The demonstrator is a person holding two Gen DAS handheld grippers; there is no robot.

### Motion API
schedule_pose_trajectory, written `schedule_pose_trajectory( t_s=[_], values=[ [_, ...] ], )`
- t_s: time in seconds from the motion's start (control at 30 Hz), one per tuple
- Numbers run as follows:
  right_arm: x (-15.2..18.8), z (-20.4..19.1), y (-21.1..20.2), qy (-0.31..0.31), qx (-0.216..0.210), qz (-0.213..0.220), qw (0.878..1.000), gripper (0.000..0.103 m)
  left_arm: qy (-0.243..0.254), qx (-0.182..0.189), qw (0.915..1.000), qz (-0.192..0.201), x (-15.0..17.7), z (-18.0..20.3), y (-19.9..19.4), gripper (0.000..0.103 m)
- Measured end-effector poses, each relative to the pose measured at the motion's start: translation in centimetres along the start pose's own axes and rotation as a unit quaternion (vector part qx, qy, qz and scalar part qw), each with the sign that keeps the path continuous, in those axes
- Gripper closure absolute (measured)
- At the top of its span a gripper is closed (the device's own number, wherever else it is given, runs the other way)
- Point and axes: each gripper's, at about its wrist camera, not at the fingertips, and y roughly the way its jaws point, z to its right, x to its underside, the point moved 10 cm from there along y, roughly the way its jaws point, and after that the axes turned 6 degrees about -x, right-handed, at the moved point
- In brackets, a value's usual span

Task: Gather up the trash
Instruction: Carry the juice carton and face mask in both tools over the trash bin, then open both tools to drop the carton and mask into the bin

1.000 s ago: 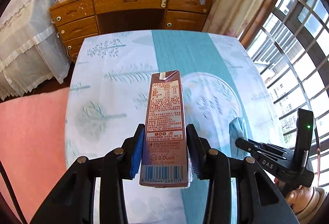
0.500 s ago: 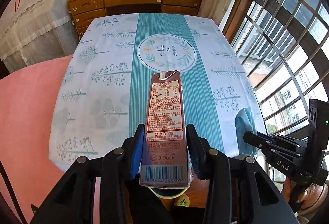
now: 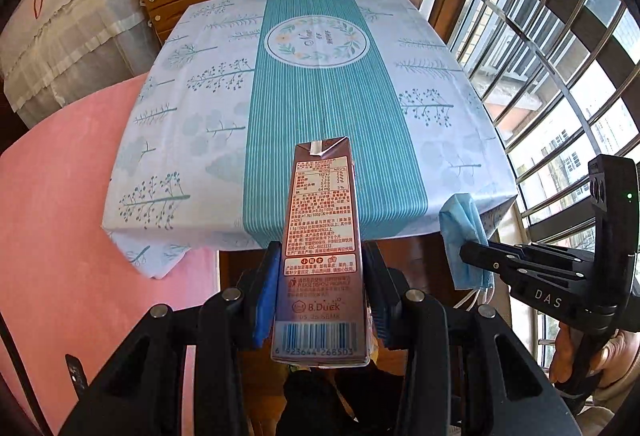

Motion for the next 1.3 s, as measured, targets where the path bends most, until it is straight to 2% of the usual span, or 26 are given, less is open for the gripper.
schedule_pose_trajectory(
  t_s=[0.3, 0.57, 0.93, 1.07, 1.3],
  values=[
    [5.8, 1.0, 6.7, 0.040, 0.020, -0.064, 0.997, 0.092, 0.010, 0.020, 0.9980, -0.060, 5.6, -0.9, 5.0, 0.065],
    [9.0, 2.4, 10.9, 0.084, 0.047, -0.077, 0.992, 0.092, 0.028, 0.049, 0.9930, -0.104, 9.6, -0.7, 10.9, 0.065],
    [11.6, 8.9, 18.6, 0.161, 0.078, -0.074, 0.981, 0.091, 0.055, 0.086, 0.9861, -0.131, 13.5, 1.6, 22.6, 0.065],
    [12.3, 11.8, 21.6, 0.184, 0.084, -0.070, 0.977, 0.090, 0.060, 0.085, 0.9863, -0.128, 14.6, 2.2, 27.1, 0.065],
    [13.2, 16.2, 26.7, 0.201, 0.092, -0.072, 0.973, 0.088, 0.039, 0.082, 0.9873, -0.131, 16.4, 3.2, 34.0, 0.064]
  ],
)
